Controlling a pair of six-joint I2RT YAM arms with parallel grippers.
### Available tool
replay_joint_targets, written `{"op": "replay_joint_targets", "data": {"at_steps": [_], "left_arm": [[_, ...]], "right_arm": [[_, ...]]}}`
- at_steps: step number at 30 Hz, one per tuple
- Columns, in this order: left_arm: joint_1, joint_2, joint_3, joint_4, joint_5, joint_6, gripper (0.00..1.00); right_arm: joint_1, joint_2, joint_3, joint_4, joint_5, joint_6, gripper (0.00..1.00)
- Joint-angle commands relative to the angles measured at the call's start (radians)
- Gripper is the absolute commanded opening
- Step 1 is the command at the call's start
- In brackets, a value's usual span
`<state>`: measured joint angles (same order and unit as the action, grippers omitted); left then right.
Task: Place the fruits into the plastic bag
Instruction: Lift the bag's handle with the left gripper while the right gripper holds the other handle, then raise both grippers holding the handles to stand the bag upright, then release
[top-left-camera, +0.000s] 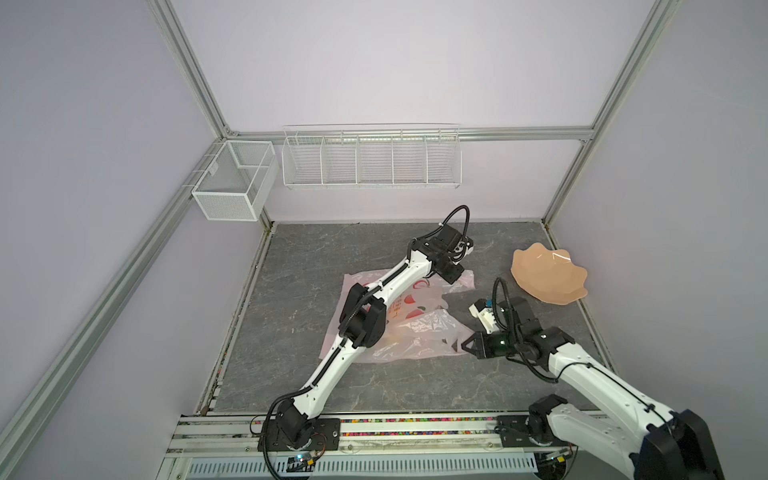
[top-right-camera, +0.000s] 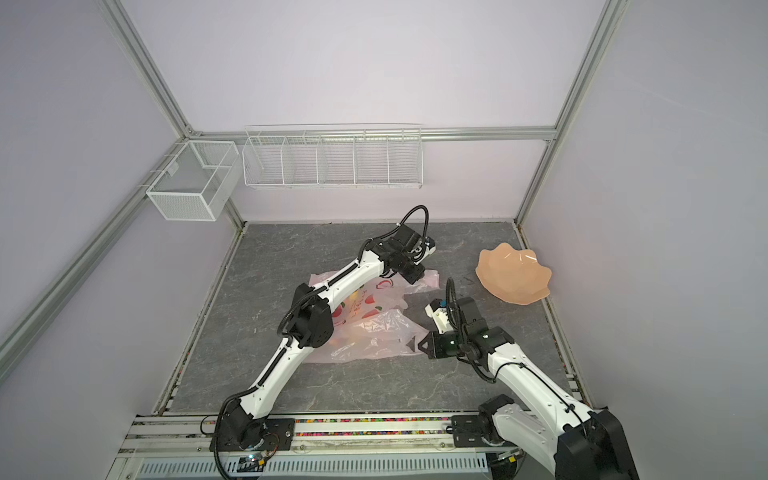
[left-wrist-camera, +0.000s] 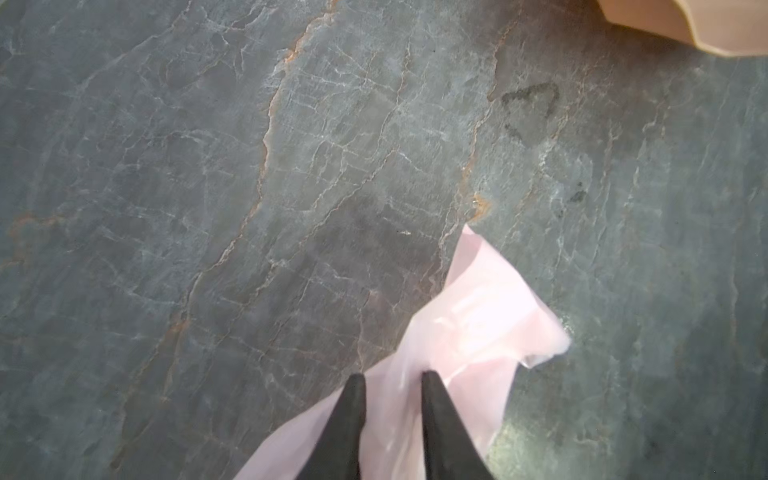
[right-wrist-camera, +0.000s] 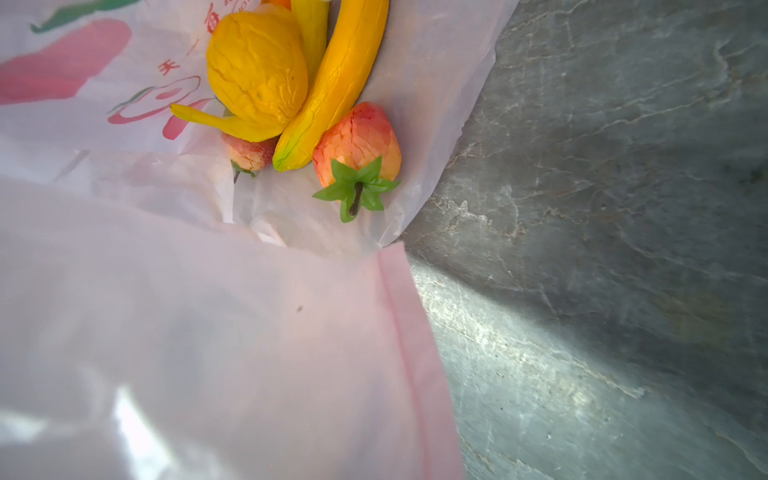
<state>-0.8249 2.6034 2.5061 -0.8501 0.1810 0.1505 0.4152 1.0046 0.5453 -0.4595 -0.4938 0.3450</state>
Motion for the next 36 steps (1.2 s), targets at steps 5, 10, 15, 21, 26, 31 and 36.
{"op": "replay_joint_targets", "data": {"at_steps": [5,10,15,21,26,31,36], "left_arm": [[0.003,-0.104,-0.049,-0.004,0.008,0.008,0.0],[0.03,-0.196,-0.137,0.044,0.012,-0.046,0.0],[0.073,-0.307,-0.22,0.097,-0.027,-0.131,0.0],[0.117,-0.471,-0.349,0.205,-0.044,-0.189,0.0],[0.142,-0.594,-0.427,0.287,-0.112,-0.246,0.0],[0.174,-0.669,-0.433,0.336,-0.161,-0.311,0.0],[0.221,-0.728,-0.432,0.406,-0.201,-0.399,0.0]], "right_arm": [[0.006,-0.004,0.038,-0.019,0.015,-0.021,0.06],[0.006,-0.012,0.049,-0.01,0.036,-0.003,0.06],[0.004,-0.013,0.085,-0.033,0.094,0.013,0.06],[0.001,0.002,0.208,-0.139,0.24,0.025,0.06],[-0.004,0.012,0.378,-0.235,0.385,0.04,0.06],[-0.006,0.05,0.569,-0.306,0.484,0.022,0.06],[-0.007,0.12,0.733,-0.339,0.519,-0.031,0.06]]}}
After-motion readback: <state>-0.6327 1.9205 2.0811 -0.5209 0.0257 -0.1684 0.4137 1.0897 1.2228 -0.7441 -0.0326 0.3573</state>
